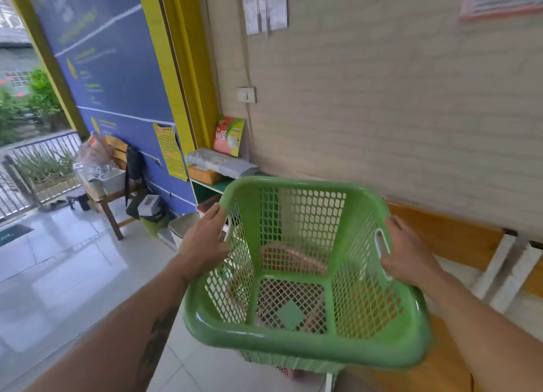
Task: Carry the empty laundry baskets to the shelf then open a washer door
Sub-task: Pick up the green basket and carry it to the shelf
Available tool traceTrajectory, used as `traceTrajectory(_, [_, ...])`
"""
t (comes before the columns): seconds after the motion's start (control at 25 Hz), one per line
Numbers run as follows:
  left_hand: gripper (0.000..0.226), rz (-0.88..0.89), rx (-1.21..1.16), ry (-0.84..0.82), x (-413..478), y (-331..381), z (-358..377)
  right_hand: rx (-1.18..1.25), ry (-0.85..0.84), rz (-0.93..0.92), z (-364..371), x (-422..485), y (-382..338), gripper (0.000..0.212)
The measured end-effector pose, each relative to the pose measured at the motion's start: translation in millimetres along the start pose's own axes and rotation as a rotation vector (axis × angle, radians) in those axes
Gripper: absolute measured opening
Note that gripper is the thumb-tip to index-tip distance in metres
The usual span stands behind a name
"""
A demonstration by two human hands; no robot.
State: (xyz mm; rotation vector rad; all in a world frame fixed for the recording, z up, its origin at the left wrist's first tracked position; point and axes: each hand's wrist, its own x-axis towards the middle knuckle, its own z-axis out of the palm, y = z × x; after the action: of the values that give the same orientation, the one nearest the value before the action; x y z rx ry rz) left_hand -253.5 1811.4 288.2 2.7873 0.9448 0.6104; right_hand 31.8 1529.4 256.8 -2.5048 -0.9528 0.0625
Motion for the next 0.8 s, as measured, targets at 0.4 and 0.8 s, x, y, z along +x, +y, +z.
traceTrajectory(0.4, [0.091,0.129,0.01,-0.09,214,-99,88,-0.085,-0.024,0.16,66,155,-48,0.095])
traceTrajectory(0.8, [0.091,0.298,-0.152,-0.398,336,-177,223,-0.171,-0.049,0.564,181,203,-81,0.1])
